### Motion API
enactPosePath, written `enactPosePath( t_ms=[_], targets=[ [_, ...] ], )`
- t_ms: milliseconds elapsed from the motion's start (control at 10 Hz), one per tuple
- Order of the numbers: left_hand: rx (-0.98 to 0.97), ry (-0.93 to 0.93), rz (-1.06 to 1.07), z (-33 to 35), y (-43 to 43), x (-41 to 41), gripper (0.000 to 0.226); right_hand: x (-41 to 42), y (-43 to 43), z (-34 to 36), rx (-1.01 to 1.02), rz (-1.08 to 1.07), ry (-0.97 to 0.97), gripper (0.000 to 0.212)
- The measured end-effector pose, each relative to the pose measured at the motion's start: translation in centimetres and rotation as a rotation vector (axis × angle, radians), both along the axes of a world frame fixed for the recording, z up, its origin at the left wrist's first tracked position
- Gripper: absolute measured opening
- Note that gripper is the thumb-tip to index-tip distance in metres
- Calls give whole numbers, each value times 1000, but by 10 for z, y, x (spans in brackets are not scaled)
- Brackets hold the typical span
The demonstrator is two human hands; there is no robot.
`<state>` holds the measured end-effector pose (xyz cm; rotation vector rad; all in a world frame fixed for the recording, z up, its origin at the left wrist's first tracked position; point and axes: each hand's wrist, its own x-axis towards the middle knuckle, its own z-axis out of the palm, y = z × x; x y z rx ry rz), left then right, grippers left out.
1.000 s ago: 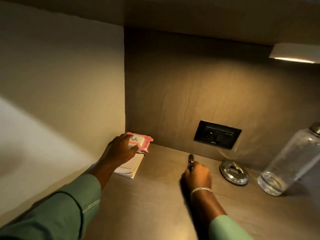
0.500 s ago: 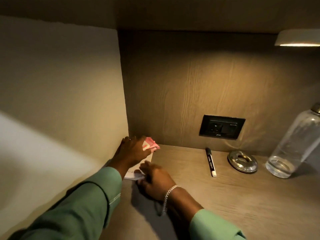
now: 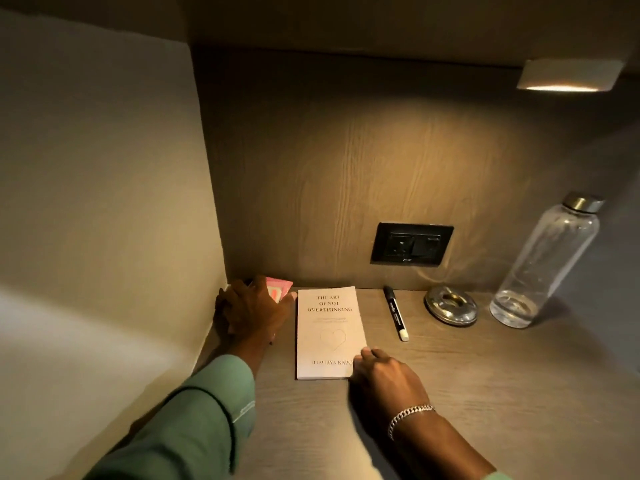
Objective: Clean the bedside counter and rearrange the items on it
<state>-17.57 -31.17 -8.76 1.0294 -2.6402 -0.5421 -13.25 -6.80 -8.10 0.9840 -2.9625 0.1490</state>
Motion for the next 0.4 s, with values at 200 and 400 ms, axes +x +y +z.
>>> enactPosePath(
  t_ms=[200,400],
  targets=[
    [-24,-39,29,-5,25,-4,85,-11,-3,1,-56,-170,-12,27],
    [-118,157,-156,15,45,14,82,8,19,32,-178,-128,-56,37]
  ],
)
